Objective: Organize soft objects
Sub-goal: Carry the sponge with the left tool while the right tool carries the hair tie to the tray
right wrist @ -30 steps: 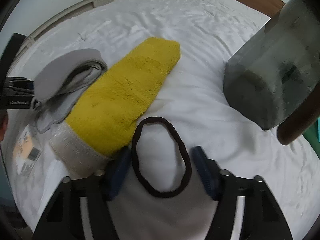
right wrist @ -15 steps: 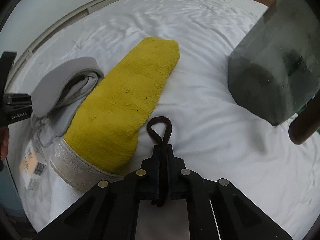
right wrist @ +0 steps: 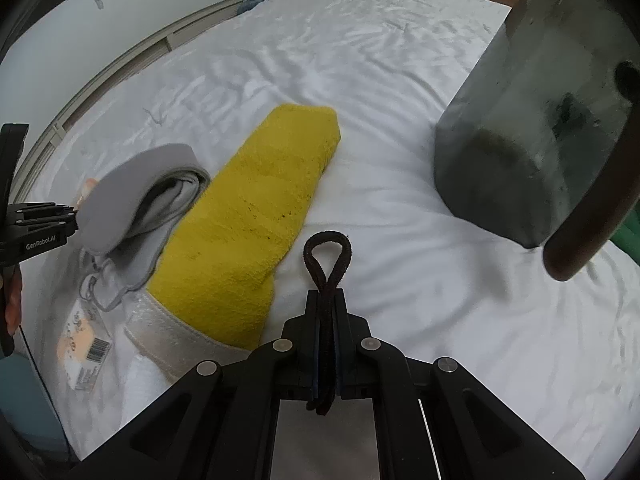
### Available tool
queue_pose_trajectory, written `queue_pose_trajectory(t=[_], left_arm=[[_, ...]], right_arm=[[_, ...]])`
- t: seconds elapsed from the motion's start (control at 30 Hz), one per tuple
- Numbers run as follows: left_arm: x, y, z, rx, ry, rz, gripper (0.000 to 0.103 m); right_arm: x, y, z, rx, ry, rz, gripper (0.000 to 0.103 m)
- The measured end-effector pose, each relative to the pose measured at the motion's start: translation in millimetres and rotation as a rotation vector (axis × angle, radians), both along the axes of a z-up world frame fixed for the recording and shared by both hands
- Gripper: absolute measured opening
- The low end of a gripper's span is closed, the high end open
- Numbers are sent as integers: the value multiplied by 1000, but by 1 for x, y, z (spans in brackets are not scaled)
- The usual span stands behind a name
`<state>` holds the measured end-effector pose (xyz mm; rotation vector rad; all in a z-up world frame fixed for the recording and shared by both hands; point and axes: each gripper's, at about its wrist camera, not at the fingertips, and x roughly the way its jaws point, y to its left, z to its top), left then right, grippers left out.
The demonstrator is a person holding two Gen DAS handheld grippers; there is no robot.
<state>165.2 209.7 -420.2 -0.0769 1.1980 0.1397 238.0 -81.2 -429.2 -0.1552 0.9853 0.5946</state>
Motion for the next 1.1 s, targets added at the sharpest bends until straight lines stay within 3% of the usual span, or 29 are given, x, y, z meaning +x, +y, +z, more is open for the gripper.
queue_pose_trajectory(t=[0.3, 0.57, 0.83, 1.1], left_arm=[[-7, -6, 40, 38, -38, 28, 6], [-19, -38, 85, 38, -59, -8, 6], [-25, -93, 118, 16, -68, -78, 6], [-23, -169, 123, -21, -20, -182, 6]], right_arm=[[-13, -14, 23, 46, -3, 29, 4], [-34, -30, 39, 79, 3, 91, 4], [-54, -55, 49, 94, 24, 128, 4], [-67, -120, 58, 87, 56, 97, 4]])
